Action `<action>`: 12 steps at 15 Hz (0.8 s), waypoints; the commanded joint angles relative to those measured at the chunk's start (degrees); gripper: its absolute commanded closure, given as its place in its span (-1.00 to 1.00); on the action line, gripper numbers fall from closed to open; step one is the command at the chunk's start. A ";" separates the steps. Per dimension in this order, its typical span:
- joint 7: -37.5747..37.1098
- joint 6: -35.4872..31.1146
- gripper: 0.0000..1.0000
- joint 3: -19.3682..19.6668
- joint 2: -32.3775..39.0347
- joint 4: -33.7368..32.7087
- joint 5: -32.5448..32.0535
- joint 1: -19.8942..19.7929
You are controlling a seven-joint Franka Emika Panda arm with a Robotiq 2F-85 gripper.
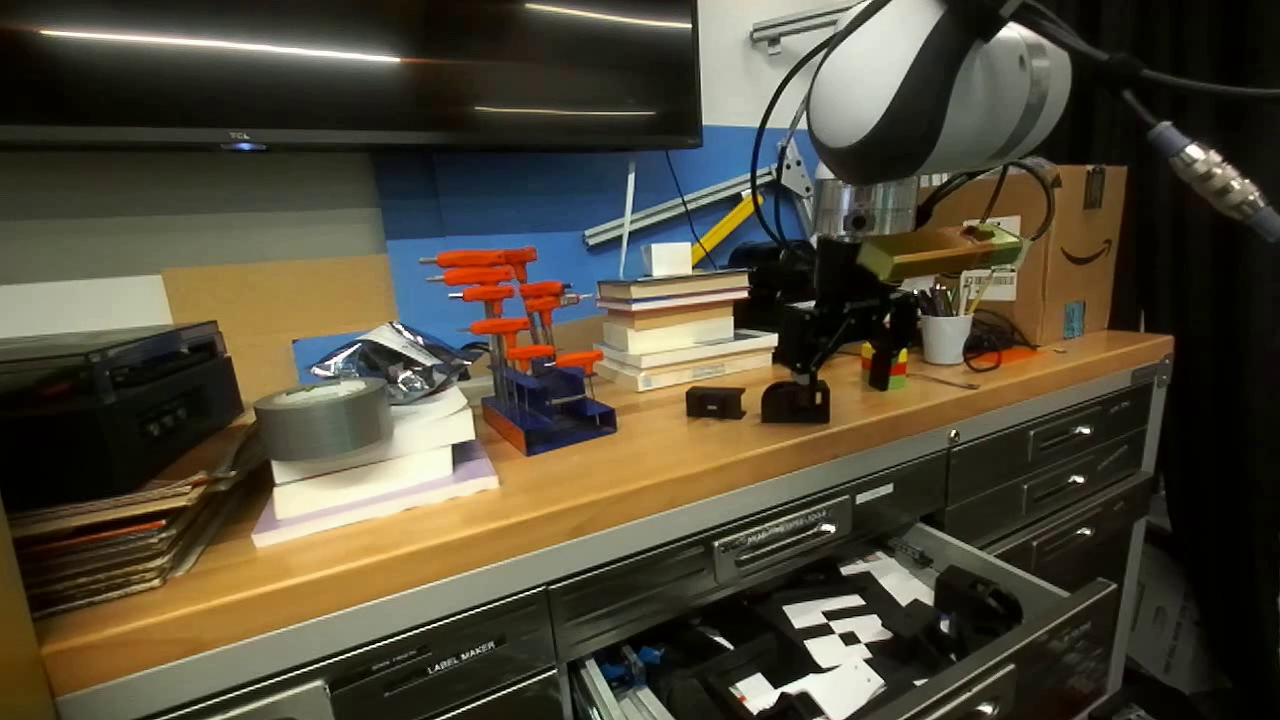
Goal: Put the blue objects into the drawer then close the drawer.
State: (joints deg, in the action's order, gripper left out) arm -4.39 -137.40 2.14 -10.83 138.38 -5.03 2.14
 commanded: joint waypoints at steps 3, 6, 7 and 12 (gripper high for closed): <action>20.81 2.68 -1.00 0.49 4.60 -7.04 3.96 0.56; 28.47 2.57 -1.00 -0.48 6.03 -9.26 2.73 0.82; 31.18 2.41 -1.00 -0.72 6.71 -9.94 2.49 0.85; 46.22 1.28 -1.00 -1.03 9.57 -12.01 1.49 0.30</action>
State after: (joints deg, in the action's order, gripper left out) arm 33.85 -136.37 1.15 -3.28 128.90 -2.57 2.86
